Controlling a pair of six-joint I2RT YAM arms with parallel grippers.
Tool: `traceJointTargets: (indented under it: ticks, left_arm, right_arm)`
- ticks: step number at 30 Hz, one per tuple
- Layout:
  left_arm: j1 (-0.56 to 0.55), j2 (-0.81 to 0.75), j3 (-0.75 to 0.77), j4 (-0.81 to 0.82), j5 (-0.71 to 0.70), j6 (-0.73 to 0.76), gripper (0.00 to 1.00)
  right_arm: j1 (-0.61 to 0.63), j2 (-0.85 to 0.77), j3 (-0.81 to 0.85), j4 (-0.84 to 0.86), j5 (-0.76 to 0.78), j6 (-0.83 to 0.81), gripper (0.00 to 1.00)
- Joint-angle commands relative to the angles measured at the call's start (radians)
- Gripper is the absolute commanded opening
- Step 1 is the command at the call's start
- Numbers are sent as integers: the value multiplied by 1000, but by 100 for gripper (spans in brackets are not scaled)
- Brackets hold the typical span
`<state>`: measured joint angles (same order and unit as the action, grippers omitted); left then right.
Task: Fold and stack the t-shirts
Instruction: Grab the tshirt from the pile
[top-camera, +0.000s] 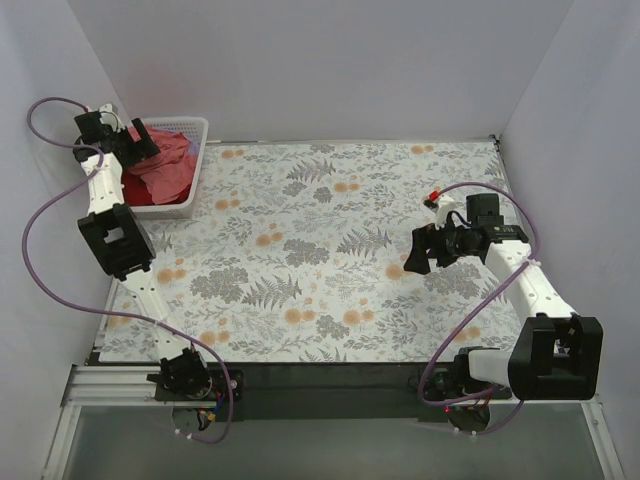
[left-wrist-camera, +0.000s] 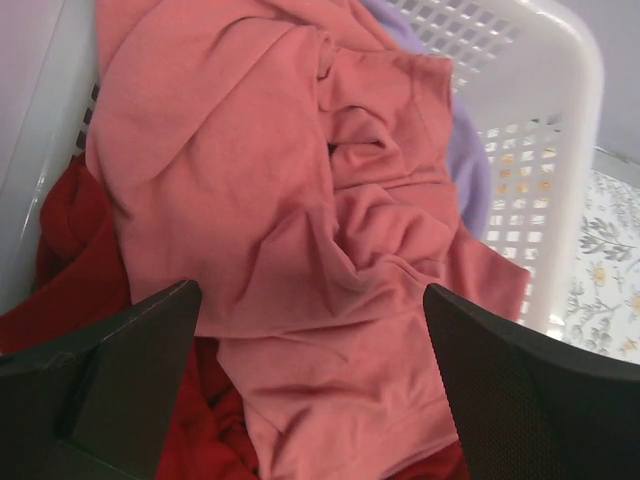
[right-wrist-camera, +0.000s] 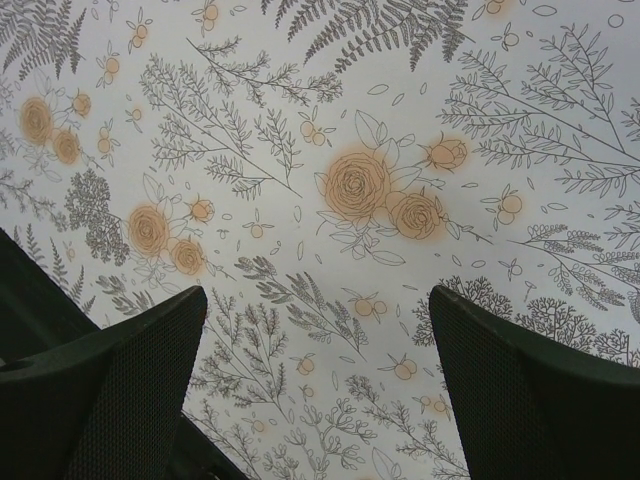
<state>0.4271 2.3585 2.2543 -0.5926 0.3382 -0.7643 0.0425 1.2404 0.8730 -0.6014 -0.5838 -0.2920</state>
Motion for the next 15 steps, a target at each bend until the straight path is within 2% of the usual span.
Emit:
traceJointTargets:
  ticks: [1,6,9,10,11,13,14,15]
  left_arm:
    - [-8,8,53,50,-41,20,93]
    - [-47,51,48,62,-88,62,89]
    - [-74,74,54,70,-126,89,75]
    - [-77,76,57,74,-131,89,67]
    - [-82,77,60,77,-139,83,51]
    - [-83,68,59,97,-154,63,28]
    - [-83,55,60,105,-157,48,11]
    - [-83,42,59,115,-156,45,3]
  right_arm:
    - [3,16,7,-8,-22,-15,98]
    - [3,41,11,-9,-14,-16,98]
    - [4,51,18,-14,-11,-13,98]
    - [3,54,18,-14,-10,-12,99]
    - [3,56,21,-15,-10,-13,98]
    - [3,56,23,-17,-8,-12,99]
    - [3,56,21,-17,-5,-12,98]
    - [3,57,21,-17,-7,-10,98]
